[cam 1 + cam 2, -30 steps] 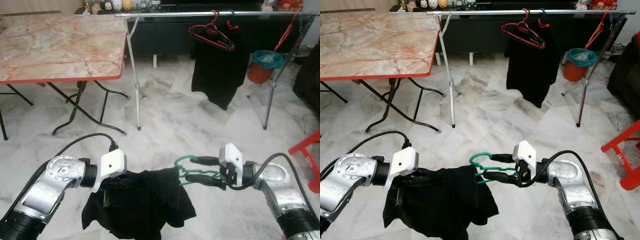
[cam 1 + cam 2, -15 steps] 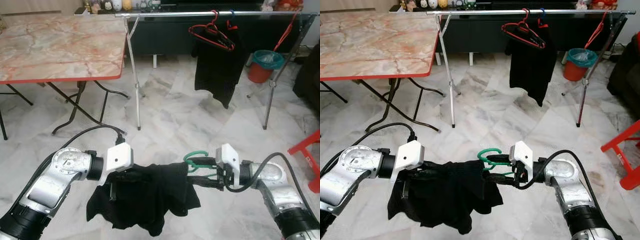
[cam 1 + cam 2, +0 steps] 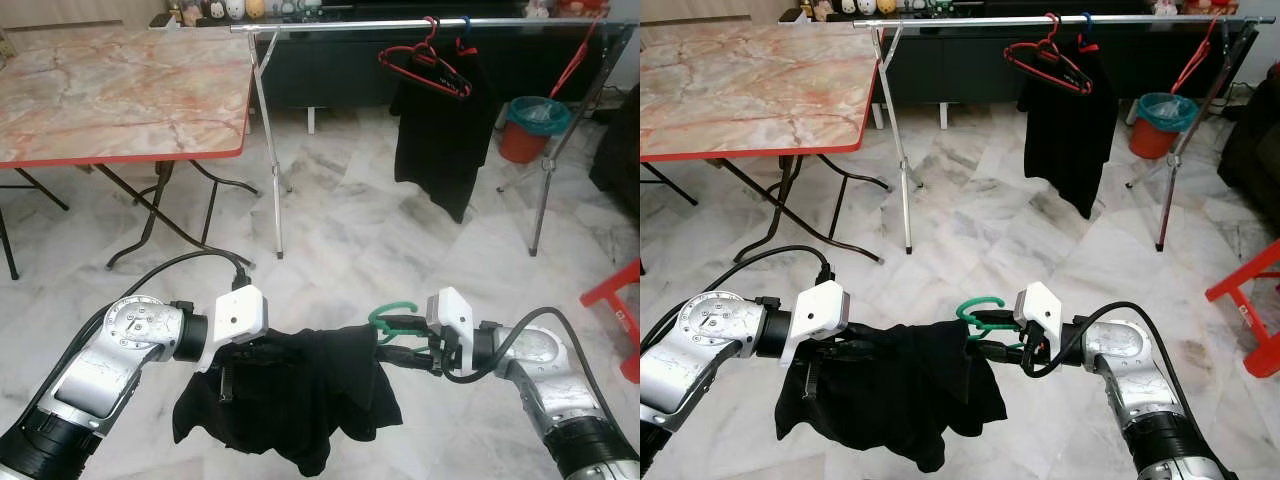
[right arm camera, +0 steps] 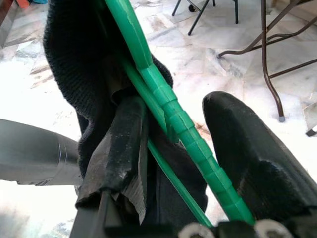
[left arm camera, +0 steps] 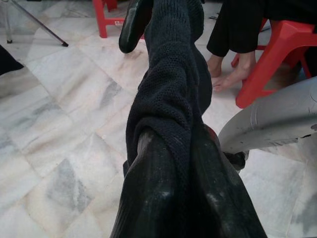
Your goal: Hang hanger
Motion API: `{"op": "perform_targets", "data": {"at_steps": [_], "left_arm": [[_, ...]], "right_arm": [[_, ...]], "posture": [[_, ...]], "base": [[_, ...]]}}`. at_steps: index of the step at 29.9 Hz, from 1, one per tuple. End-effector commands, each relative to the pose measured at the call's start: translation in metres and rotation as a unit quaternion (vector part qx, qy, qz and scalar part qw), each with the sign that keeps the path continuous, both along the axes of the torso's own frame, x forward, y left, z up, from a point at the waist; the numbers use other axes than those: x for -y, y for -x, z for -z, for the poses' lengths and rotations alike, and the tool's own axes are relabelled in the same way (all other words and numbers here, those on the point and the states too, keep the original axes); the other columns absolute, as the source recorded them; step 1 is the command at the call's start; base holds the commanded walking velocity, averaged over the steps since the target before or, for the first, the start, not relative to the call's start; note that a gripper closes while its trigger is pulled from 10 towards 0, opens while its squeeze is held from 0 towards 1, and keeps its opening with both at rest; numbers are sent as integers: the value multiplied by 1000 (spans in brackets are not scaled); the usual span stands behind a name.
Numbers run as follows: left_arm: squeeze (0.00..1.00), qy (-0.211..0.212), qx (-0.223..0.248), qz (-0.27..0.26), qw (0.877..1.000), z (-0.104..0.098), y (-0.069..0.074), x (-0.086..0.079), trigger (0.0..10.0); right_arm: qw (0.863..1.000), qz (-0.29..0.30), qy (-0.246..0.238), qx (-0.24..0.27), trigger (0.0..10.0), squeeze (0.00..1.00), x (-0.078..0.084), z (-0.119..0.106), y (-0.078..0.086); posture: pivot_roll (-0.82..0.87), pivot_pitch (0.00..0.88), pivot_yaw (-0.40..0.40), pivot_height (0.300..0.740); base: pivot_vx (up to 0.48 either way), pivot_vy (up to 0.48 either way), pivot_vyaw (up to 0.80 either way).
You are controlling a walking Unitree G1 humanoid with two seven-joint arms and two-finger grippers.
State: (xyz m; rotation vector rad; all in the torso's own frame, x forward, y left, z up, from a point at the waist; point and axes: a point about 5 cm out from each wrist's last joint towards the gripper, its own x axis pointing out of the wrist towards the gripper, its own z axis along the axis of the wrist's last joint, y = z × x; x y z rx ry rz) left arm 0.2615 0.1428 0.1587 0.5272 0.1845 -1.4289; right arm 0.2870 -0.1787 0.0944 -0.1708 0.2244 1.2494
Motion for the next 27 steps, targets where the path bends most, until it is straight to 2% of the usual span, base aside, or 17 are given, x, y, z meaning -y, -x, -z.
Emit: {"op": "perform_targets", "data": {"at_steps": [1, 13, 21, 27], "left_arm": [[0, 11, 17, 21, 1000, -10, 1, 5, 10000], [0, 9, 15, 19, 1000, -8, 3, 5, 10000], [0, 10, 14, 14, 1000, -7, 3, 6, 10000], [0, 11, 17, 10, 1000, -7, 3, 6, 10000]], "right_arm": [[1000, 3, -8, 10, 0, 0, -3, -3, -1], [1000, 2, -21, 11, 0, 0, -10, -2, 0], [999, 10, -38, 14, 0, 0, -8, -7, -3], [999, 9, -34, 13, 0, 0, -8, -6, -3]], "posture": [[82, 92, 33, 740], [96, 83, 29, 740], [99, 80, 22, 740], [99, 76, 18, 740]], "base": [[0, 0, 0], [0, 0, 0], [0, 0, 0], [0, 0, 0]]}}
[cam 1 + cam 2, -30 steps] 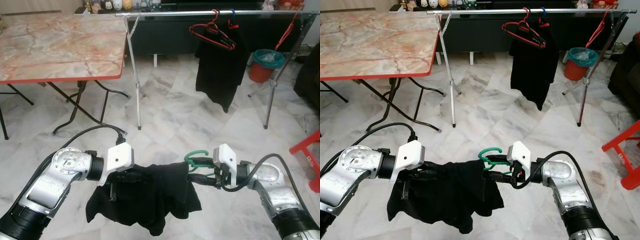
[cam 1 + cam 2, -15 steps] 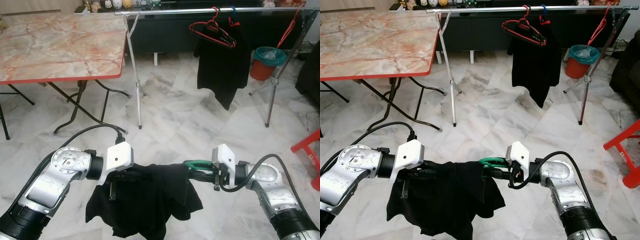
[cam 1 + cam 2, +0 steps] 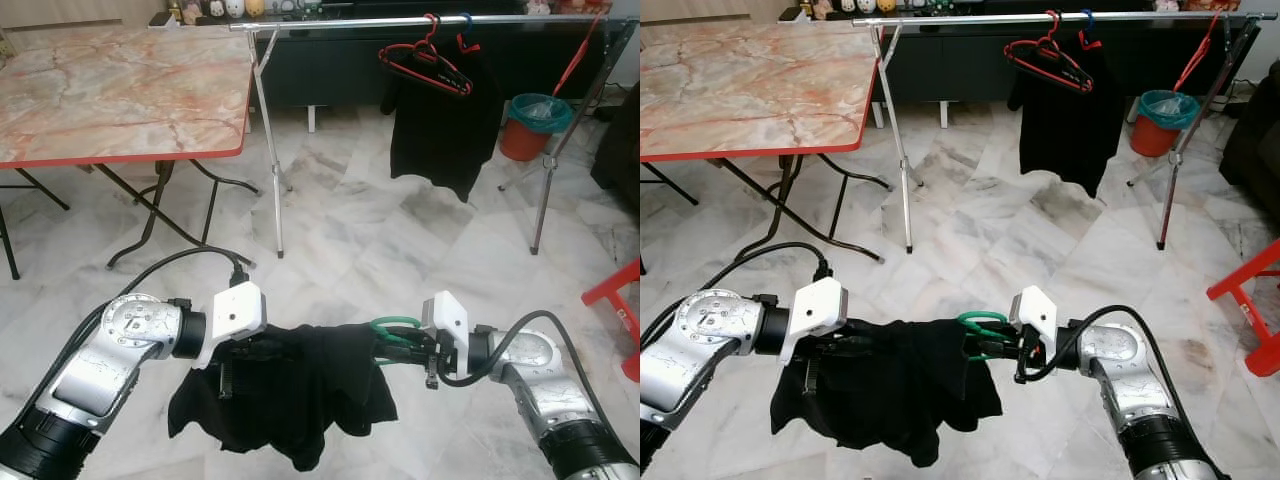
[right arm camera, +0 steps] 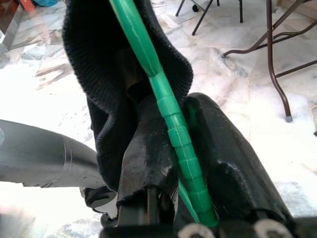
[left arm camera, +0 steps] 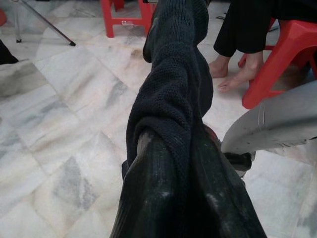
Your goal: Hang hanger
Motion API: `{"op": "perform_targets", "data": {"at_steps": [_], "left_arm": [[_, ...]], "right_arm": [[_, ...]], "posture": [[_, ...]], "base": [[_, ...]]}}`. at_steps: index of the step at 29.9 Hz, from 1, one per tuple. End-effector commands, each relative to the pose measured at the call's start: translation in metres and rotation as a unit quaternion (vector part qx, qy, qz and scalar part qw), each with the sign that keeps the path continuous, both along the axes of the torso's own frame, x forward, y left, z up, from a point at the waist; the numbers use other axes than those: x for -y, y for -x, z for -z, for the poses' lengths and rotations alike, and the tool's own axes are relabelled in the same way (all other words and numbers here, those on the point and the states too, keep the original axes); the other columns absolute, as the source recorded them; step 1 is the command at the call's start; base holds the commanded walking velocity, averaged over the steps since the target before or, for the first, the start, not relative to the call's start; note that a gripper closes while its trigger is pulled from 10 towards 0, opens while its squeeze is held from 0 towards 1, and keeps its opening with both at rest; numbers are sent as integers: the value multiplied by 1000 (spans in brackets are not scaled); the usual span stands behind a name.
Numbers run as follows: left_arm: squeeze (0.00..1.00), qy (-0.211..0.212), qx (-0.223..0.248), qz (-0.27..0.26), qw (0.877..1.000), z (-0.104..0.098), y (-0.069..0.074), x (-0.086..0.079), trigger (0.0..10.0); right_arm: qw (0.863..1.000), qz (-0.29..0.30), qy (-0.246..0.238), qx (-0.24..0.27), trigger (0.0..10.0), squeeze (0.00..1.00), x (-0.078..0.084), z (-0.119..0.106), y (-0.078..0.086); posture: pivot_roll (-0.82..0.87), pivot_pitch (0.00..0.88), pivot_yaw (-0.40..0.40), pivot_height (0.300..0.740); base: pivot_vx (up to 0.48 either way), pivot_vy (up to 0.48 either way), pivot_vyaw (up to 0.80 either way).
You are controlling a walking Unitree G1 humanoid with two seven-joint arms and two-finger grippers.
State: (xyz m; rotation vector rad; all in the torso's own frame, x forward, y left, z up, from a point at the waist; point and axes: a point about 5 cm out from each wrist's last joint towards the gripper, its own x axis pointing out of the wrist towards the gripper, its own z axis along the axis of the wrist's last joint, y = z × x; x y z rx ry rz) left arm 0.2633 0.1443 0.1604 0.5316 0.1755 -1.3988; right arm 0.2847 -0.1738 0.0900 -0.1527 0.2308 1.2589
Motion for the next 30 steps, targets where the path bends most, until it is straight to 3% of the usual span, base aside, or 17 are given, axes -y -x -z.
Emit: {"op": "perform_targets", "data": {"at_steps": [1, 11, 13, 16, 17, 21, 30], "left_arm": [[0, 9, 10, 22, 1000, -5, 4, 7, 10000], [0, 13, 33, -8, 999, -8, -3, 2, 10000], [0, 15, 34, -11, 999, -9, -3, 2, 10000], [0, 22, 43, -23, 999, -10, -5, 1, 10000], [0, 22, 44, -24, 998, -10, -5, 1, 10000], [0, 21, 44, -23, 999, -9, -5, 2, 10000], [0, 16, 49, -27, 998, -8, -5, 0, 10000]], "right_arm": [[999, 13, -28, 21, 0, 0, -4, -10, -5], [998, 38, -8, 46, 0, 0, 1, -9, -11], [995, 71, 6, 69, 0, 0, 4, -12, -18], [975, 173, 21, 141, 0, 0, 13, -23, -38], [974, 178, 17, 141, 0, 0, 13, -24, -39], [977, 168, -18, 133, 0, 0, 10, -30, -40], [986, 121, -25, 115, 0, 0, 6, -21, -32]], "posture": [[99, 76, 18, 740], [107, 62, 8, 740], [106, 58, 6, 740], [105, 57, 5, 740], [105, 57, 5, 740], [111, 57, -1, 740], [110, 58, -4, 740]], "base": [[0, 0, 0], [0, 0, 0], [0, 0, 0], [0, 0, 0], [0, 0, 0], [0, 0, 0], [0, 0, 0]]}}
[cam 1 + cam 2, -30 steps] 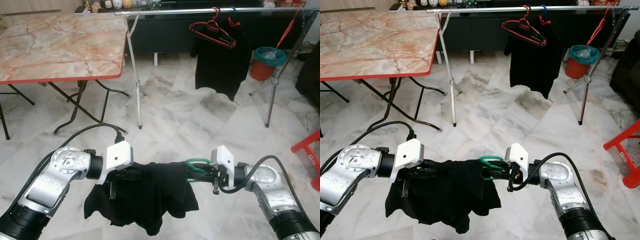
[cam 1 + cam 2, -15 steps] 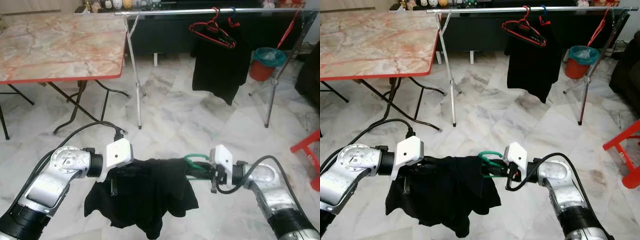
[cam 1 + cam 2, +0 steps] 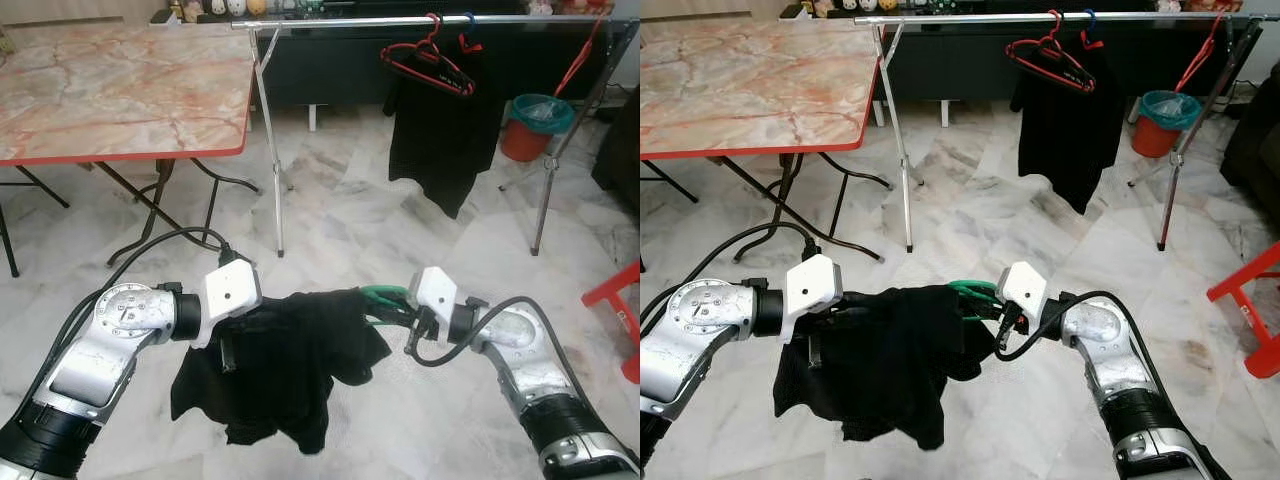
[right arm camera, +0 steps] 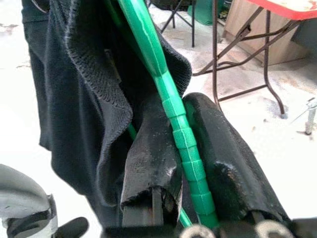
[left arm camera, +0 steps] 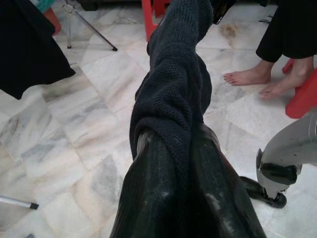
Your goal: Hang hanger
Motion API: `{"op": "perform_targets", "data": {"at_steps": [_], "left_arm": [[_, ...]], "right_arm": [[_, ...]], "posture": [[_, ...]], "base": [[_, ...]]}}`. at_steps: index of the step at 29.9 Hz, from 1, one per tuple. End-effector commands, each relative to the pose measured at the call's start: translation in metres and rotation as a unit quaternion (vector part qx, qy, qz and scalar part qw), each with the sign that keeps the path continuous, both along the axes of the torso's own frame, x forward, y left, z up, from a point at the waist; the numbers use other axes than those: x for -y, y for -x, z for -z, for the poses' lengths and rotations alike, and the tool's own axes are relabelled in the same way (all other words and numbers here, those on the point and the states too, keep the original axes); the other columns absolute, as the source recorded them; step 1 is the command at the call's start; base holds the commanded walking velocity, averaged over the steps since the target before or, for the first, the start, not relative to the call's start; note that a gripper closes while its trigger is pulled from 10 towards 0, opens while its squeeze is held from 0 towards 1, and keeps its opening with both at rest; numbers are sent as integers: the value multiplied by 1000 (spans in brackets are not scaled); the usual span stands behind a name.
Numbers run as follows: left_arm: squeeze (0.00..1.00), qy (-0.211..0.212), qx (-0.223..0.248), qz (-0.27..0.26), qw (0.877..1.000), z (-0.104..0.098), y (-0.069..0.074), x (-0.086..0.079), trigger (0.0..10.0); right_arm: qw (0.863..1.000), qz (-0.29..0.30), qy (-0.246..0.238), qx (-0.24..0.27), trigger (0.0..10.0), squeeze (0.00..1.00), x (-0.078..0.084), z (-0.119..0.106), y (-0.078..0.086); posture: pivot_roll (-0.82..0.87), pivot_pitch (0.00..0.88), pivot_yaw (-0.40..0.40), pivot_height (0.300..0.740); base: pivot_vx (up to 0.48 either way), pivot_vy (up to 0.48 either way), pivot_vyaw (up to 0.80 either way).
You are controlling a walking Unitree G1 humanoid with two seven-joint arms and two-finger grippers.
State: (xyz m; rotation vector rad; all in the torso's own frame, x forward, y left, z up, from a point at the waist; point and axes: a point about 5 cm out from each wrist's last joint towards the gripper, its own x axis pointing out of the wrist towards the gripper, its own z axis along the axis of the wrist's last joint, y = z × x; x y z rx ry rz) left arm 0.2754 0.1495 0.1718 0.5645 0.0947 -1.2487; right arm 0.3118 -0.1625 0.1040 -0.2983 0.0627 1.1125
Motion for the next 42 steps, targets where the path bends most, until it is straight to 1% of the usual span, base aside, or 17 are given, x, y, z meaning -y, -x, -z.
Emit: {"op": "perform_targets", "data": {"at_steps": [1, 2, 3, 5, 6, 7, 8, 13, 18, 22, 24, 25, 26, 30, 33, 42], "left_arm": [[0, -1, -5, 32, 999, 3, 7, 5, 10000], [0, -2, -4, 31, 1000, 3, 7, 5, 10000], [0, -2, -4, 31, 1000, 3, 6, 4, 10000], [0, -2, -4, 31, 999, 4, 6, 4, 10000], [0, -2, -4, 32, 999, 4, 7, 4, 10000], [0, -2, -4, 32, 999, 4, 7, 4, 10000], [0, -2, -5, 33, 999, 4, 7, 4, 10000], [0, 4, -2, 25, 1000, 3, 5, 3, 10000], [0, 13, -8, 35, 999, 1, 7, 5, 10000], [0, 19, -5, 31, 999, 0, 5, 5, 10000], [0, 27, -17, 32, 999, -1, 5, 6, 10000], [447, 28, -22, 37, 999, -1, 6, 7, 10000], [1000, 31, -24, 39, 998, -2, 6, 7, 10000], [1000, 38, -21, 39, 998, -5, 6, 6, 10000], [1000, 43, -36, 43, 998, -6, 9, 5, 10000], [1000, 54, -41, 51, 996, -8, 11, 7, 10000]], "right_arm": [[997, 58, -44, 5, 0, 0, 17, -6, -5], [997, 58, -43, 4, 0, 0, 18, -6, -4], [997, 59, -42, 3, 1451, 0, 18, -6, -5], [998, 57, -37, 1, 1569, 0, 18, -5, -4], [998, 54, -36, -1, 471, 0, 18, -5, -4], [998, 54, -36, -1, 471, 0, 18, -5, -4], [998, 45, -38, -7, 0, 0, 17, -4, -3], [998, 41, -41, -11, 0, 0, 16, -3, -2], [998, 36, -45, -17, 0, 0, 13, 0, -1], [998, 35, -45, -17, 0, 0, 13, 0, 0], [998, 35, -45, -17, 0, 0, 13, 0, 0], [998, 35, -45, -17, 0, 0, 13, 0, 0], [998, 35, -46, -18, 0, 0, 12, 0, 0], [998, 33, -48, -18, 0, 0, 12, 0, 0], [998, 33, -49, -19, 0, 0, 11, 1, 0], [998, 33, -51, -20, 0, 0, 9, 1, 0]], "posture": [[110, 58, -4, 740], [110, 58, -4, 740], [110, 58, -4, 740], [108, 58, -5, 740], [107, 58, -4, 740], [107, 58, -4, 740], [108, 58, -3, 740], [110, 57, 1, 740], [109, 56, 3, 740], [109, 56, 5, 740], [109, 55, 6, 740], [109, 55, 6, 740], [108, 54, 6, 740], [112, 56, 6, 740], [112, 56, 6, 740], [115, 58, 7, 740]], "base": [[0, 0, 0], [0, 0, 0], [0, 0, 0], [0, 0, 0], [0, 0, 0], [0, 0, 0], [0, 0, 0], [0, 0, 0], [0, 0, 0], [0, 0, 0], [0, 0, 0], [0, 0, 0], [0, 0, 0], [0, 0, 0], [0, 0, 0], [0, 0, 0]]}}
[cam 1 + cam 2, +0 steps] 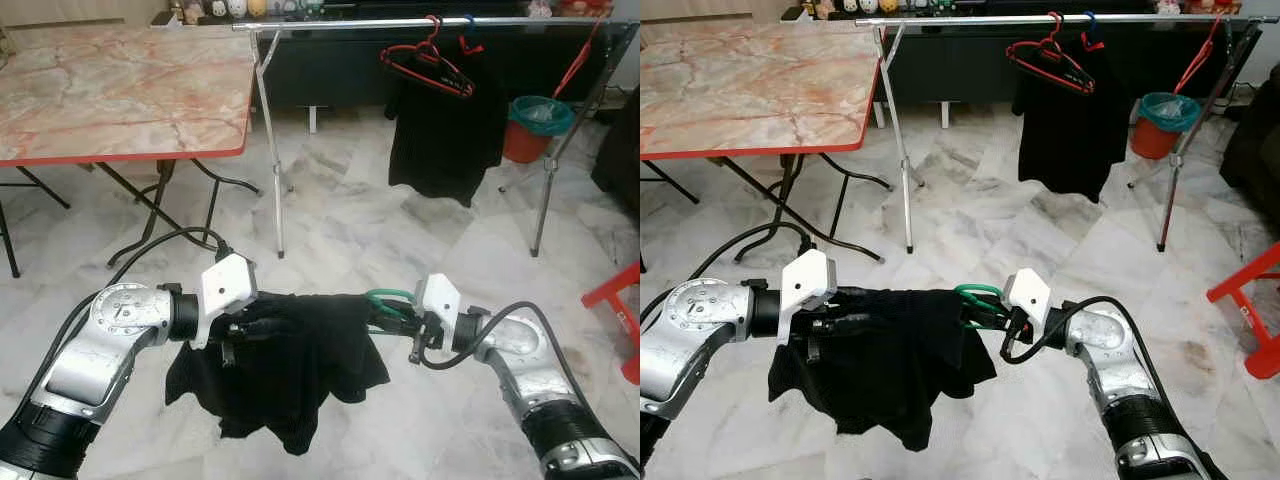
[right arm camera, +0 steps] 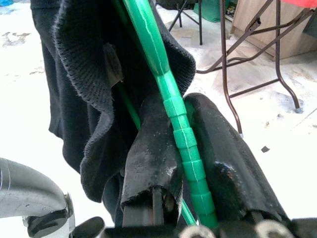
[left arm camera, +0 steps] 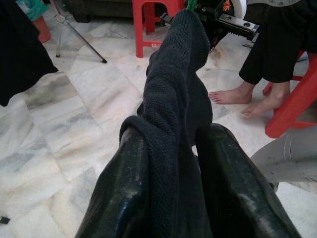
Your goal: Hang hanger
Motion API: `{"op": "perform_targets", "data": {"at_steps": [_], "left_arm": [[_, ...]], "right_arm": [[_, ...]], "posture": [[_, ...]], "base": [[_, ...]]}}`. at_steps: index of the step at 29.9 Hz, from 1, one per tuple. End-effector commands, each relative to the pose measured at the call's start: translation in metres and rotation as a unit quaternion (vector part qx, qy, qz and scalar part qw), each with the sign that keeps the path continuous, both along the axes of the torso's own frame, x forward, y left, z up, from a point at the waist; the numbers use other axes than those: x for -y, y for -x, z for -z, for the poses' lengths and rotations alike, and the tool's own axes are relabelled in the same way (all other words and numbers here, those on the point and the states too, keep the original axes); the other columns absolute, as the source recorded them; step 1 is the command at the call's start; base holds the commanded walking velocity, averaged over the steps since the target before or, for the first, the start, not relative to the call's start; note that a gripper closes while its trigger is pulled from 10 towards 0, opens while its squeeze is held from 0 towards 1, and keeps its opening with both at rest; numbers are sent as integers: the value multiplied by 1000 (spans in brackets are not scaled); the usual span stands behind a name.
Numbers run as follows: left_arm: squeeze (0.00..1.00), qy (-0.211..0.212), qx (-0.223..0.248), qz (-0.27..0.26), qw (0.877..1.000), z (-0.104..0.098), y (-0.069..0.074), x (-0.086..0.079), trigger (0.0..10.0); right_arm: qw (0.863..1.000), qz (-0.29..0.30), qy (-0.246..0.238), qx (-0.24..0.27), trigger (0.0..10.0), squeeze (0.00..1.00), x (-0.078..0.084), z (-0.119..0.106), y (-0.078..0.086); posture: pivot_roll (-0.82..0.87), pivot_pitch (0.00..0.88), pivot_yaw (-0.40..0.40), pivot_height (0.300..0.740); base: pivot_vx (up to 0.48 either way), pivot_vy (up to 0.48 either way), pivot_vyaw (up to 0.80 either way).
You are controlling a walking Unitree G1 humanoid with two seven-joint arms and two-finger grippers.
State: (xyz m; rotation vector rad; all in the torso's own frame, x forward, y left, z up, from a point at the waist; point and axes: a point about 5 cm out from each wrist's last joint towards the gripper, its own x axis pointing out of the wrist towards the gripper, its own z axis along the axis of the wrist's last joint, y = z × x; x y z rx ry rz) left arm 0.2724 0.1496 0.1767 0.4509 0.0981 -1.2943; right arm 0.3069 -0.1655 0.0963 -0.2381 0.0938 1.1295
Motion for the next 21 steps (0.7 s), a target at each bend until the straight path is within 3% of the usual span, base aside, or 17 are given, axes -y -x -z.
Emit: {"op": "perform_targets", "data": {"at_steps": [1, 5, 6, 7, 8, 14, 15, 21], "left_arm": [[1000, 15, -3, 37, 999, -4, 8, 7, 10000], [1000, 24, -9, 40, 999, -4, 9, 9, 10000], [949, 29, -11, 40, 999, -4, 9, 10, 10000], [808, 32, -12, 40, 999, -4, 10, 11, 10000], [0, 41, -12, 41, 998, -5, 10, 12, 10000], [0, 50, -22, 44, 998, -5, 12, 14, 10000], [0, 73, -25, 42, 996, -7, 12, 16, 10000], [0, 114, -23, 34, 993, -13, 10, 22, 10000]], "right_arm": [[999, 38, -34, 8, 0, 0, 6, -6, -5], [999, 39, -34, 8, 0, 0, 6, -6, -5], [999, 39, -35, 7, 0, 0, 6, -6, -5], [999, 39, -35, 6, 0, 0, 6, -6, -5], [999, 39, -35, 6, 0, 0, 6, -5, -4], [999, 38, -36, 4, 0, 0, 5, -4, -4], [999, 38, -37, 4, 0, 0, 5, -4, -4], [999, 34, -40, 1, 0, 0, 2, -2, -2]], "posture": [[115, 58, 7, 740], [115, 58, 7, 740], [113, 58, 8, 740], [113, 58, 8, 740], [113, 58, 8, 740], [114, 59, 8, 740], [114, 59, 8, 740], [114, 59, 8, 740]], "base": [[0, 0, 0], [0, 0, 0], [0, 0, 0], [0, 0, 0], [0, 0, 0], [0, 0, 0], [0, 0, 0], [0, 0, 0]]}}
